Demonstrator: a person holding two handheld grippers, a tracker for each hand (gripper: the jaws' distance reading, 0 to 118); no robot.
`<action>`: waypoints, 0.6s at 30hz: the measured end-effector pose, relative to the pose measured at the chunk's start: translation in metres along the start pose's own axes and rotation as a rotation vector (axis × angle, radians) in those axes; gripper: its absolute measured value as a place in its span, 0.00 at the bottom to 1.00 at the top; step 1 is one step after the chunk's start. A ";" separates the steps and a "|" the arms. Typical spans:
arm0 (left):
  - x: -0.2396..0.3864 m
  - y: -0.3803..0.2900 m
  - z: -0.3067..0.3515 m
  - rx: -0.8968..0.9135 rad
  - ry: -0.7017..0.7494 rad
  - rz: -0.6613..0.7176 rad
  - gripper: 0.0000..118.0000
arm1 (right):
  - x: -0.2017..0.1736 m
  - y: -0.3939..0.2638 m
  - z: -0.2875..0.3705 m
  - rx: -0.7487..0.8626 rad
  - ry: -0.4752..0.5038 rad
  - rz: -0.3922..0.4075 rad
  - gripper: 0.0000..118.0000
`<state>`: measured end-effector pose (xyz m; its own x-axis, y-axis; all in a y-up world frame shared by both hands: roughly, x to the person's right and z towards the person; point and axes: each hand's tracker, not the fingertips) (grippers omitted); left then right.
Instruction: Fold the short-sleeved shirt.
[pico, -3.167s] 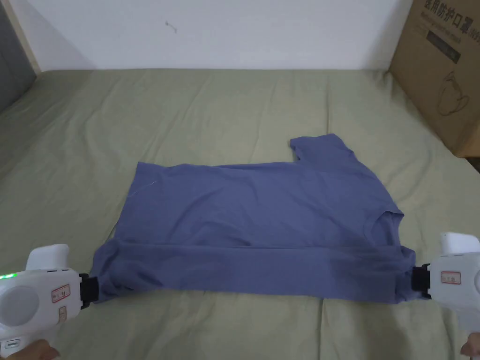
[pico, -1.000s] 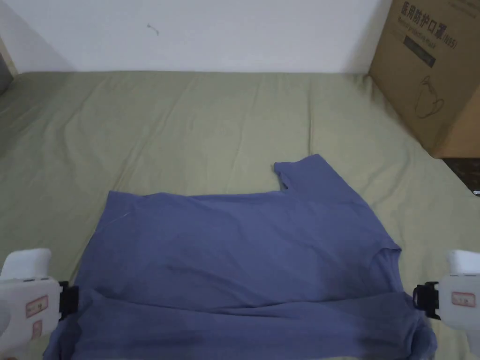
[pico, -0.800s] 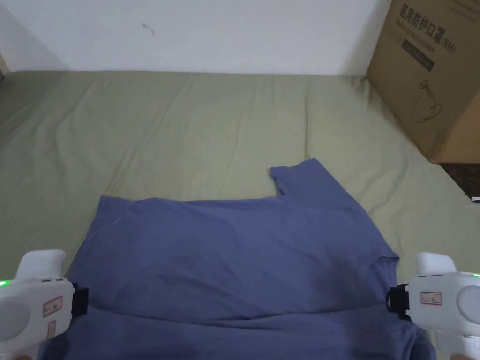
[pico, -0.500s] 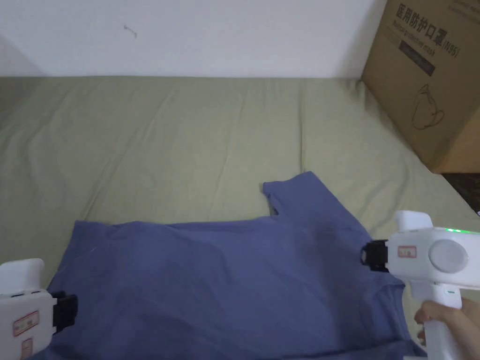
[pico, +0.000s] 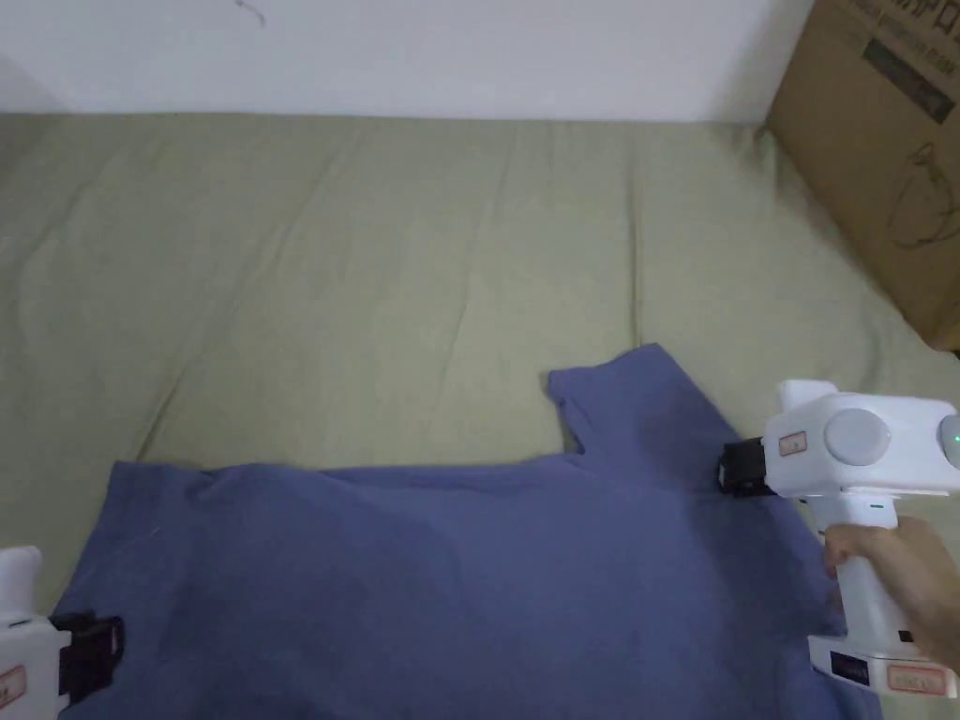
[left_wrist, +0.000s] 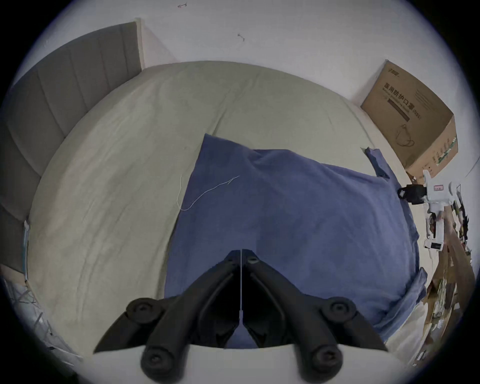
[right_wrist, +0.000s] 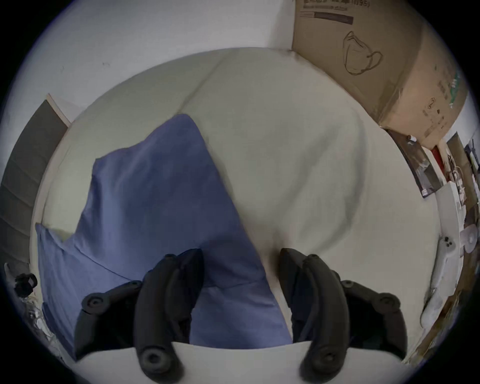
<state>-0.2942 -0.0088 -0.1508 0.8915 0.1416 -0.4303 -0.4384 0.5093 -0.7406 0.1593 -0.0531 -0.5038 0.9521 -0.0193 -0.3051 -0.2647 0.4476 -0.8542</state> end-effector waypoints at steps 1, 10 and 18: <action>0.000 0.000 0.000 -0.002 0.001 -0.005 0.00 | -0.004 0.001 0.007 0.031 -0.009 0.041 0.42; -0.012 0.019 -0.005 0.027 0.005 0.017 0.00 | -0.004 0.002 0.023 0.054 0.028 0.027 0.01; -0.025 0.098 -0.067 0.020 0.057 0.000 0.91 | -0.003 0.002 0.030 0.064 0.026 0.047 0.01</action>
<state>-0.3670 -0.0193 -0.2475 0.8834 0.0930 -0.4593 -0.4352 0.5266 -0.7303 0.1603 -0.0254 -0.4922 0.9343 -0.0201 -0.3559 -0.2978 0.5049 -0.8102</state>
